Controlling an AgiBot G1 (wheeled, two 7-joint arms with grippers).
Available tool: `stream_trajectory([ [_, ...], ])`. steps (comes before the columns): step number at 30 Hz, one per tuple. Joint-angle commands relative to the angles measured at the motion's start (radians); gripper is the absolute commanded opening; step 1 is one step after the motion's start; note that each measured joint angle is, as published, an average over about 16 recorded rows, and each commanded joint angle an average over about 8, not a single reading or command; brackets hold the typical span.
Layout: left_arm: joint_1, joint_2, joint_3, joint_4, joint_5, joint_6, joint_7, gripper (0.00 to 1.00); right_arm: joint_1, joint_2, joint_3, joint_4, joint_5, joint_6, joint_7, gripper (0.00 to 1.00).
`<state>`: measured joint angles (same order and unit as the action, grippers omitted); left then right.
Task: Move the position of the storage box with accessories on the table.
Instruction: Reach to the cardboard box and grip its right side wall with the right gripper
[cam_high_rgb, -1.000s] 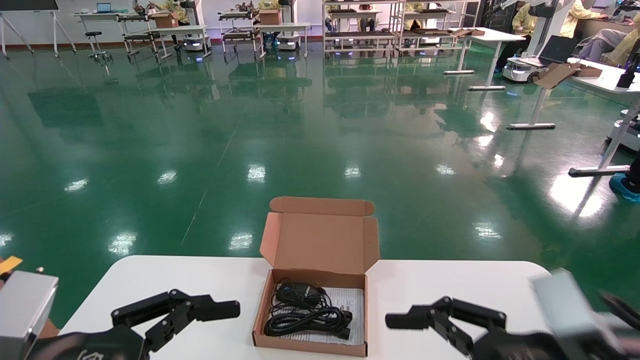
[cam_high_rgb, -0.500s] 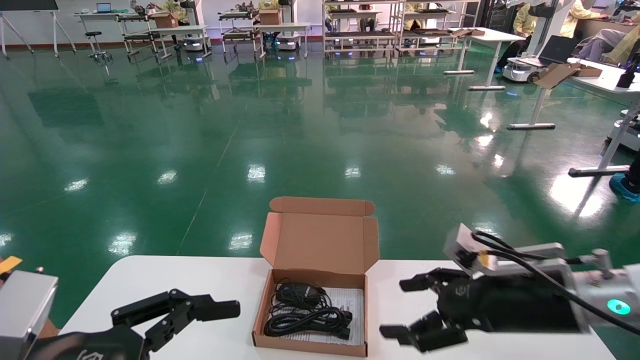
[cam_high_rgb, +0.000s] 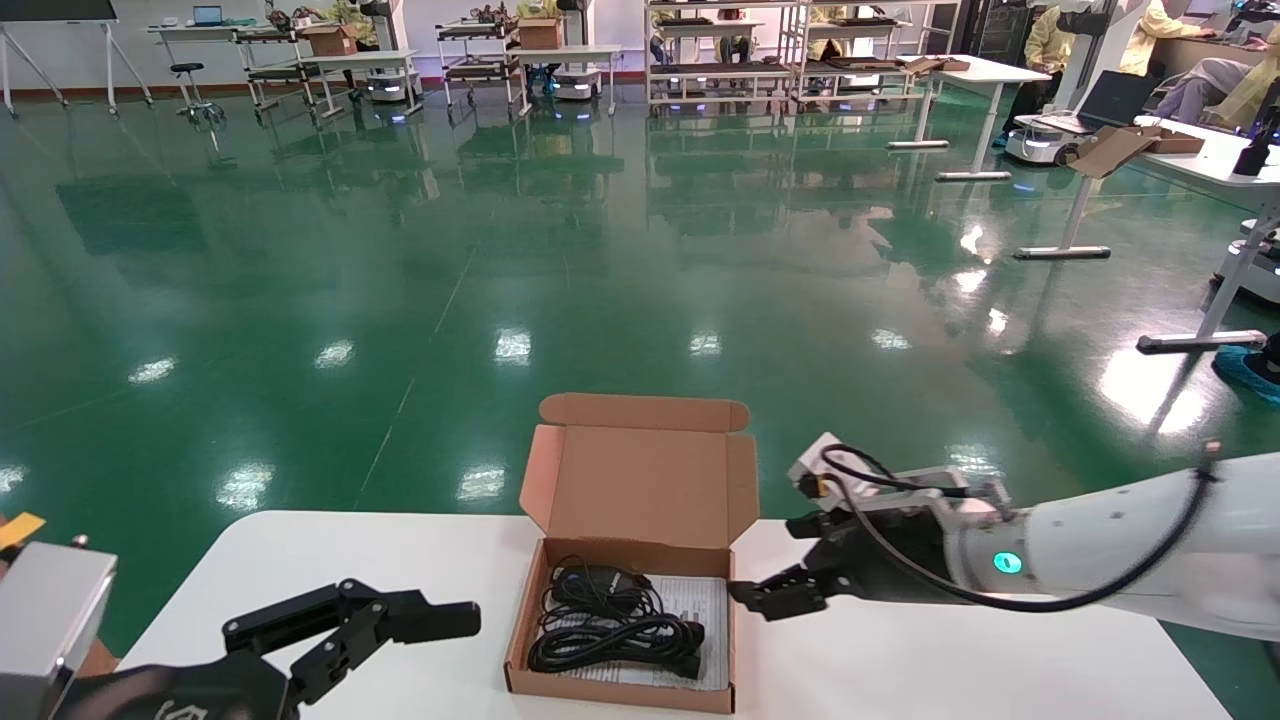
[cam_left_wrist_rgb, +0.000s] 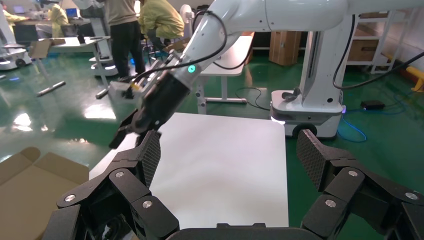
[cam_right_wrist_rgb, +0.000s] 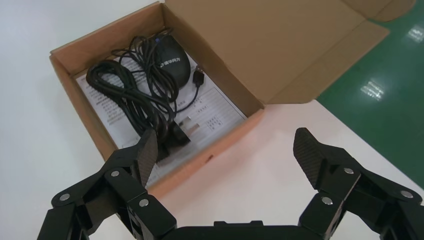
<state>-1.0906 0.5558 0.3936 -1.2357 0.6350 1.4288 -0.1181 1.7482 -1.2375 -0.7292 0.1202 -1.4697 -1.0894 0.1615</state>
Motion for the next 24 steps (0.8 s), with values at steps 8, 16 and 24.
stream_trajectory([
  [8,0.000,0.000,0.000,0.000,0.000,0.000,0.000,1.00,-0.001,-0.073,-0.011,-0.091,-0.017,0.058,0.039,1.00],
  [16,0.000,0.000,0.000,0.000,0.000,0.000,0.000,1.00,-0.004,-0.082,0.020,-0.083,0.030,0.040,0.021,1.00],
  [24,0.000,0.000,0.000,0.000,0.000,0.000,0.000,1.00,0.004,-0.069,0.020,-0.120,0.029,0.025,0.080,1.00],
])
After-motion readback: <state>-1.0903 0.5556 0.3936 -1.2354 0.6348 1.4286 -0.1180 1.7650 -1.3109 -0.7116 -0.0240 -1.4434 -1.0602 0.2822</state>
